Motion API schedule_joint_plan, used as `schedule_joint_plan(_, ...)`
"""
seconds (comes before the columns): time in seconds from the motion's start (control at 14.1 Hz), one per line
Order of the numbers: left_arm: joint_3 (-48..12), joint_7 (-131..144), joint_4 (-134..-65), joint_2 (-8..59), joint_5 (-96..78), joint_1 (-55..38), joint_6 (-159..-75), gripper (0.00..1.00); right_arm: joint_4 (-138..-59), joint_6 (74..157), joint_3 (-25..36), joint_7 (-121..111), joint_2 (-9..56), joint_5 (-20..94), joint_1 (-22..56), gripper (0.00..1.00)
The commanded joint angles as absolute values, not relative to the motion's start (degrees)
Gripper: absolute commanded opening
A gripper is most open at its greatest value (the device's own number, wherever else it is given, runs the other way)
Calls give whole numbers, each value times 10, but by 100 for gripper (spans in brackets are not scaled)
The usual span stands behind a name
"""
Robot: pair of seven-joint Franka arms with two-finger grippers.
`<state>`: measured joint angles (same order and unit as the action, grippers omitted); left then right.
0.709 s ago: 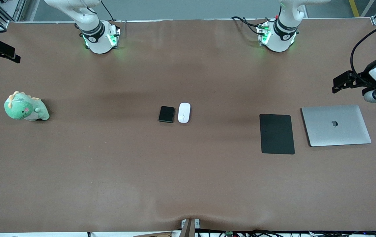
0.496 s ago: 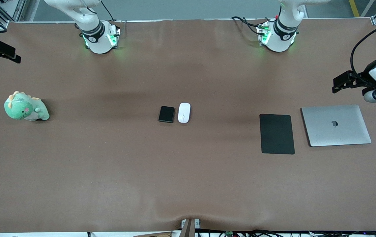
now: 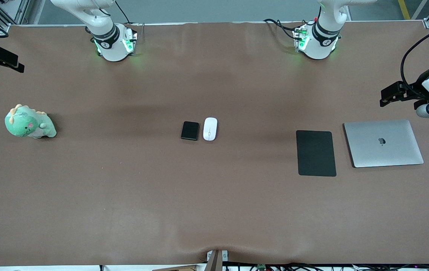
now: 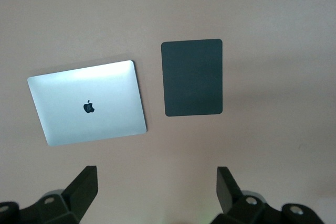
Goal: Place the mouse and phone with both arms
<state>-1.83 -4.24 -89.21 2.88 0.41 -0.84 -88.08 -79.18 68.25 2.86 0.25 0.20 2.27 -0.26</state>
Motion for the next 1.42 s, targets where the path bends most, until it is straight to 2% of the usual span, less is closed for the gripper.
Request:
schedule_joint_plan(0.0, -24, -38, -889, 39, 7, -20, -877, 100, -789, 692, 30, -2, 4, 34, -3, 100)
schedule_joint_plan(0.35, -37, 62, -889, 47, 5, -85, -877, 100, -788, 709, 30, -2, 14, 47, -4, 100)
schedule_joint_plan(0.85, -37, 244, -888, 75, -2, -247, -877, 100, -787, 717, 30, -1, 25, 45, -4, 100)
schedule_joint_plan(1.35, -37, 409, -868, 149, -11, -369, -901, 100, -786, 722, 30, -1, 34, 54, 2, 100)
